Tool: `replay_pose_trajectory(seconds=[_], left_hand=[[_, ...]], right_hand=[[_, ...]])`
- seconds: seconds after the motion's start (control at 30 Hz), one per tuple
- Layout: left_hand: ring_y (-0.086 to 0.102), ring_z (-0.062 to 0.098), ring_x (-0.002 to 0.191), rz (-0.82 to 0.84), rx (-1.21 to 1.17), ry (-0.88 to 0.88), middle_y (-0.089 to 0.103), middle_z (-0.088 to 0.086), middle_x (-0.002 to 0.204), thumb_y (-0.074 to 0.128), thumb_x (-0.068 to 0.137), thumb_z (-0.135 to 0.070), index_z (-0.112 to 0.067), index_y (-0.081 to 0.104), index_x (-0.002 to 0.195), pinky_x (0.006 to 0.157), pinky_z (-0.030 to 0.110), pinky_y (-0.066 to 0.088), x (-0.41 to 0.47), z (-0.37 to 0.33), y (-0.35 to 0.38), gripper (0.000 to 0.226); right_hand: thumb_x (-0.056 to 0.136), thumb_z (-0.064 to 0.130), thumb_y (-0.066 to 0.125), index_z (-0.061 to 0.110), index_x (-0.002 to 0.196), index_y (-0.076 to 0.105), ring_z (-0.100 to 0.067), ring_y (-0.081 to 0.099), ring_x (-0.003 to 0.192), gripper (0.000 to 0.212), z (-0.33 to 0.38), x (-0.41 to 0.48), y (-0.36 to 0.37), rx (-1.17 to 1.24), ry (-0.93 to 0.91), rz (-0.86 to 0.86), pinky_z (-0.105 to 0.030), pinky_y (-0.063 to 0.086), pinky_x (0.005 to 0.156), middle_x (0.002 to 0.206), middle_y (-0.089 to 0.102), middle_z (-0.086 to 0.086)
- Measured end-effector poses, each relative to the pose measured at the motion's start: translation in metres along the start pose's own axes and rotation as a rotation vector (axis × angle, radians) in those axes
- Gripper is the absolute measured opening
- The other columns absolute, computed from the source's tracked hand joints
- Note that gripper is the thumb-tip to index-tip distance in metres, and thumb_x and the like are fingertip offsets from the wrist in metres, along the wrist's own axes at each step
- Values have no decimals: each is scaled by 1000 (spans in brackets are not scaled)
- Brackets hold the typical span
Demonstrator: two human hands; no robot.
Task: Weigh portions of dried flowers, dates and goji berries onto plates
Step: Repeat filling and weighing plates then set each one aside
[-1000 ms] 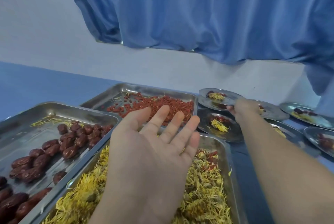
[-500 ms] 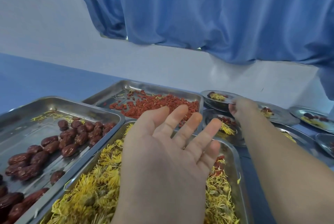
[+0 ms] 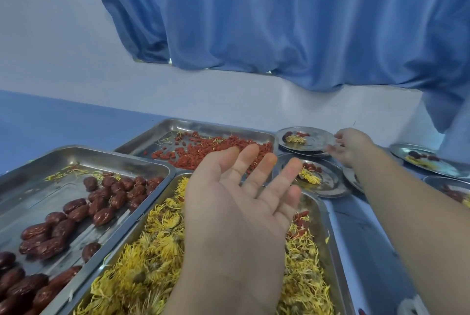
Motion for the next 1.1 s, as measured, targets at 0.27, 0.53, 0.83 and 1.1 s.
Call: replay_pose_trajectory(seconds=[0.27, 0.53, 0.83, 1.1], left_hand=[[73, 38, 86, 61, 51, -14, 75, 16, 97, 57, 84, -29, -9, 68, 109, 76, 44, 50, -5, 10, 0, 34], [71, 38, 97, 211, 253, -113, 72, 15, 110, 59, 76, -29, -9, 66, 111, 84, 43, 48, -26, 47, 25, 41], [70, 37, 101, 380, 422, -239, 71, 14, 102, 61, 71, -29, -12, 75, 82, 78, 42, 48, -64, 100, 43, 24], [67, 23, 69, 251, 494, -163, 68, 7, 86, 59, 73, -32, -15, 64, 101, 68, 35, 42, -77, 118, 19, 33]], right_hand=[[94, 4, 48, 0, 90, 48, -29, 62, 86, 5, 16, -63, -25, 74, 33, 175, -30, 54, 57, 101, 56, -22], [92, 7, 51, 5, 84, 60, -20, 60, 70, 12, 44, -186, -121, 0, -3, 370, -23, 58, 55, 79, 63, -10], [67, 13, 69, 7, 84, 72, -22, 64, 60, 18, 35, -284, -271, 48, -11, 350, -28, 56, 54, 77, 67, -14], [86, 13, 63, 29, 77, 67, -8, 62, 66, 19, -8, -298, -344, -592, -567, -161, -20, 50, 70, 70, 69, 10]])
Point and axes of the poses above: each hand's wrist, its own x-axis towards the middle knuckle, its own y-axis out of the palm, z = x × y, the point moved 4 cm from there along x, towards the middle knuckle
